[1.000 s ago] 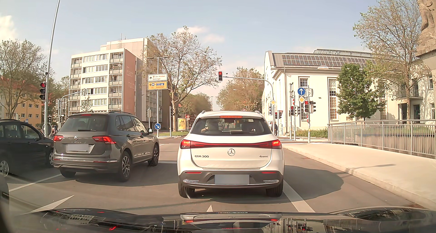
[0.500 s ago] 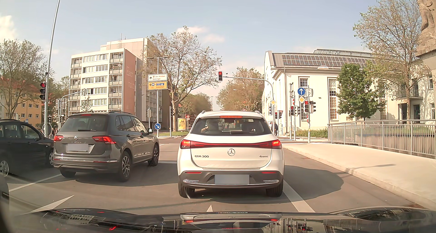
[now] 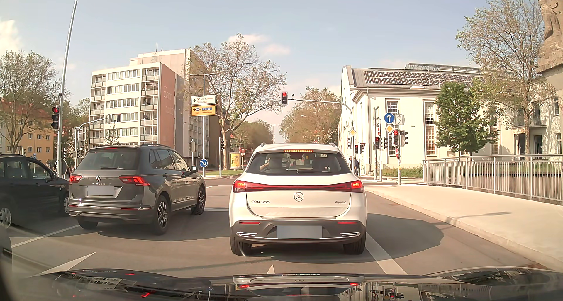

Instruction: Follow the waypoints while adhering to traffic rules and regulations

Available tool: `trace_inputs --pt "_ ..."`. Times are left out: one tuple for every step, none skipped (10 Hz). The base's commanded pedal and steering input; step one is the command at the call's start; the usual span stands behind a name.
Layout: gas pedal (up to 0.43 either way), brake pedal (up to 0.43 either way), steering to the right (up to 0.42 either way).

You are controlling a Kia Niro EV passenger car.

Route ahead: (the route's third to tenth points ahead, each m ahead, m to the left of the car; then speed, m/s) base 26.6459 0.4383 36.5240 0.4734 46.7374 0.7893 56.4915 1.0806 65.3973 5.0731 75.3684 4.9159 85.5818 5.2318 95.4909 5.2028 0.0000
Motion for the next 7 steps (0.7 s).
trace_inputs --pt "0.000 0.238 -0.013" --pt "0.000 0.238 -0.013" --pt "0.000 0.238 -0.013" --pt "0.000 0.238 -0.013" --pt "0.000 0.238 -0.012" --pt "0.000 0.238 -0.013" --pt "0.000 0.238 -0.013"
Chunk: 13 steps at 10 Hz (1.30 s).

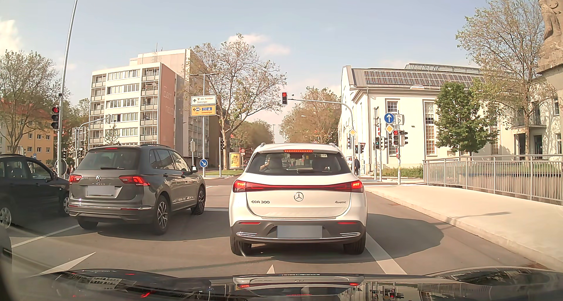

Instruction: Follow the waypoints while adhering to traffic rules and regulations

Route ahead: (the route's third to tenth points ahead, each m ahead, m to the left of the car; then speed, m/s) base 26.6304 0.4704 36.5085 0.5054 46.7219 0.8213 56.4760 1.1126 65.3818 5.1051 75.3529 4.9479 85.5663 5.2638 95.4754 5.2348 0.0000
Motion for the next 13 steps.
trace_inputs --pt "0.000 0.238 -0.013" --pt "0.000 0.238 -0.013" --pt "0.000 0.238 -0.013" --pt "0.000 0.238 -0.013" --pt "0.000 0.238 -0.013" --pt "0.000 0.238 -0.013" --pt "0.000 0.238 -0.013" --pt "0.000 0.238 -0.013" --pt "0.000 0.238 -0.013" --pt "0.000 0.238 -0.013" --pt "0.000 0.238 -0.013" --pt "0.000 0.238 -0.013" --pt "0.000 0.238 -0.013"
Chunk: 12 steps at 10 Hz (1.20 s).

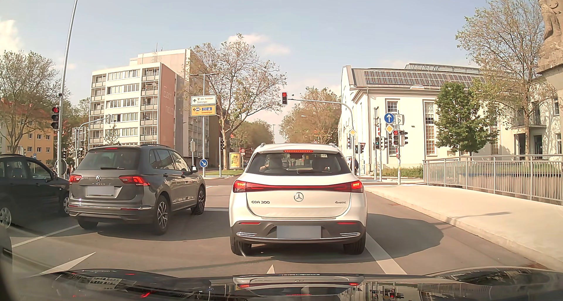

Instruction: Follow the waypoints while adhering to traffic rules and regulations

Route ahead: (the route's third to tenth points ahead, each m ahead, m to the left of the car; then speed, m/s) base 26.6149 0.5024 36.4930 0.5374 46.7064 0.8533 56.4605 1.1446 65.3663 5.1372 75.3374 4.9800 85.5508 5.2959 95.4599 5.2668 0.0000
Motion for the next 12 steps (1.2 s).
trace_inputs --pt "0.000 0.238 -0.013" --pt "0.000 0.238 -0.013" --pt "0.000 0.238 -0.013" --pt "0.000 0.238 -0.013" --pt "0.000 0.238 -0.013" --pt "0.000 0.238 -0.013" --pt "0.000 0.238 -0.013" --pt "0.000 0.238 -0.013" --pt "0.000 0.238 -0.013" --pt "0.000 0.238 -0.013" --pt "0.000 0.238 -0.013" --pt "0.000 0.238 -0.013"
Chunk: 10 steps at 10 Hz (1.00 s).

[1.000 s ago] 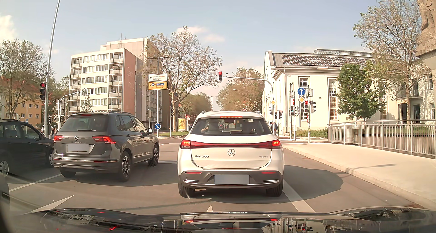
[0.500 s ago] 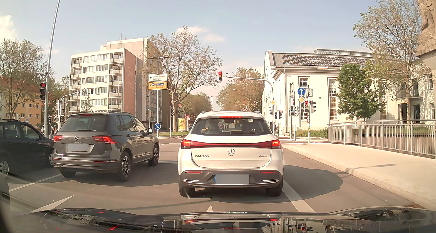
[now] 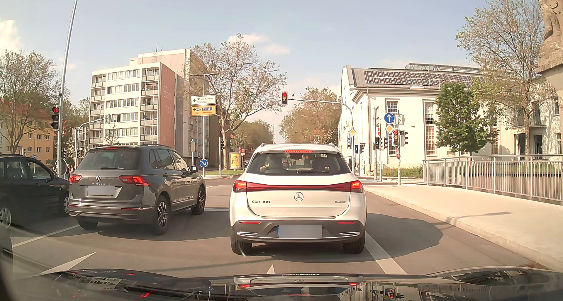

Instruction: Follow the waypoints while adhering to traffic rules and regulations

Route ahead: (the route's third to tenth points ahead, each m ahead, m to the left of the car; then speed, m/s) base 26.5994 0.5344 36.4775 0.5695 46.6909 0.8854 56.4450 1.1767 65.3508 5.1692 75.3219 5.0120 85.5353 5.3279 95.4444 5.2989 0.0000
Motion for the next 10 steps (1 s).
trace_inputs --pt "0.000 0.238 -0.013" --pt "0.000 0.238 -0.013" --pt "0.000 0.238 -0.013" --pt "0.000 0.238 -0.013" --pt "0.000 0.238 -0.013" --pt "0.000 0.238 -0.013" --pt "0.000 0.238 -0.013" --pt "0.000 0.238 -0.013" --pt "0.000 0.238 -0.012" --pt "0.000 0.238 -0.013"
